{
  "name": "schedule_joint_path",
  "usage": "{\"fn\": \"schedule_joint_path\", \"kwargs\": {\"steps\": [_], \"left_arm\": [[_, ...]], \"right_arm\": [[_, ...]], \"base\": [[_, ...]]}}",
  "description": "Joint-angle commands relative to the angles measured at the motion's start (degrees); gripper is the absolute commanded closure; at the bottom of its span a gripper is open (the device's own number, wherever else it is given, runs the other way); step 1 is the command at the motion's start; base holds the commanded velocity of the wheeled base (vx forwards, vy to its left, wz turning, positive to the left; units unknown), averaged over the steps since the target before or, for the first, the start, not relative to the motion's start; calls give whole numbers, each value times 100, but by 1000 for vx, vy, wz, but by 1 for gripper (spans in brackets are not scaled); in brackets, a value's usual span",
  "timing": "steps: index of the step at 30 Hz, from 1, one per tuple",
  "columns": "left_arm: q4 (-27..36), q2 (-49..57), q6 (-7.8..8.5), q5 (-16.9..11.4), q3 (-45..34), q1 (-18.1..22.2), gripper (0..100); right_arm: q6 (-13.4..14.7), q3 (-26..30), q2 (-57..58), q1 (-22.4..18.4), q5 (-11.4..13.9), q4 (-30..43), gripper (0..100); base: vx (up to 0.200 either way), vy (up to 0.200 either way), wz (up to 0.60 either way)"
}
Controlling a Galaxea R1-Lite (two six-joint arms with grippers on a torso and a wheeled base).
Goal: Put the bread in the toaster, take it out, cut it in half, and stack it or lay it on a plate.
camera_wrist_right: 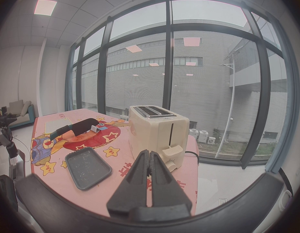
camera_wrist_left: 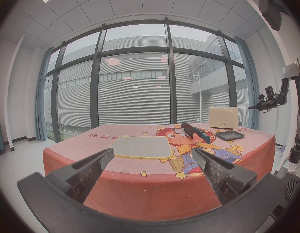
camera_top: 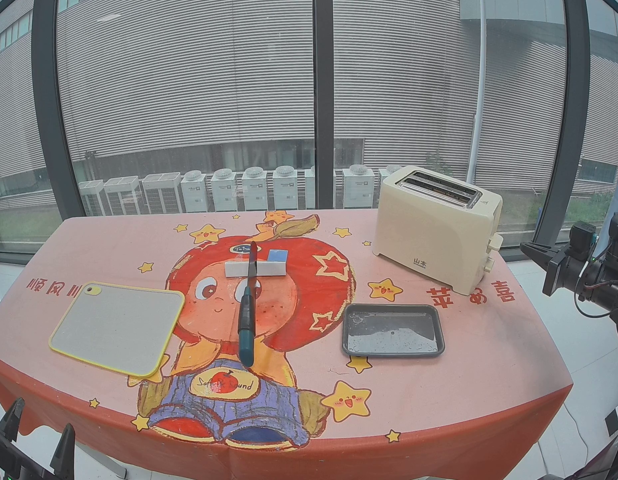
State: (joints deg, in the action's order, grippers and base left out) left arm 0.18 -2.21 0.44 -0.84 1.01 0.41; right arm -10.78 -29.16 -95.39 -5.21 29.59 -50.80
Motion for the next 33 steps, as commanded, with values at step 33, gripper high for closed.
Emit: {"fn": "schedule_joint_path", "kwargs": {"steps": [33], "left_arm": [[-1, -8, 0, 5, -101, 2, 0]], "right_arm": [[-144, -2, -305, -33, 3, -35, 100]], "base": [[0, 0, 0]]}}
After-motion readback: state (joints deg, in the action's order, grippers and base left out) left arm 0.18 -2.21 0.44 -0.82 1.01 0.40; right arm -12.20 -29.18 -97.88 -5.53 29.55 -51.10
